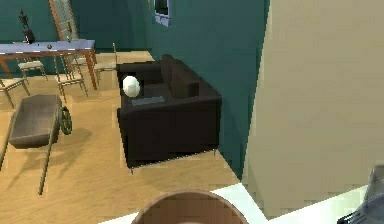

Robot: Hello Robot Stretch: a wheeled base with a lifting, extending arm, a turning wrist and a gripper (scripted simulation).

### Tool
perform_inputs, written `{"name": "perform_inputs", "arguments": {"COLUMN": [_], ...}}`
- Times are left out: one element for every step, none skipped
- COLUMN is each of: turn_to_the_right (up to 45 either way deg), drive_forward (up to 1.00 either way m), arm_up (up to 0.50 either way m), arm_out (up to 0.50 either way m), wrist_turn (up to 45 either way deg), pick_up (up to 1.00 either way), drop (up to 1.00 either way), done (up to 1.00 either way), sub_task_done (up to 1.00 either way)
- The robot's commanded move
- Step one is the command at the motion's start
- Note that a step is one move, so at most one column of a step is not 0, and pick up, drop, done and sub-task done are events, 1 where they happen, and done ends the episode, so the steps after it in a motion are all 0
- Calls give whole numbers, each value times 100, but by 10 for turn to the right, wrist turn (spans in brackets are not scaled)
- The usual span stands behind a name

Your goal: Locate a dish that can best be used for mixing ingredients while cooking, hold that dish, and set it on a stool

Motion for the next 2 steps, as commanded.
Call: {"name": "perform_inputs", "arguments": {"turn_to_the_right": [270,450], "drive_forward": [0,0], "arm_up": [0,0], "arm_out": [0,0], "wrist_turn": [0,0], "pick_up": [0,0], "drop": [0,0], "done": [0,0], "sub_task_done": [0,0]}}
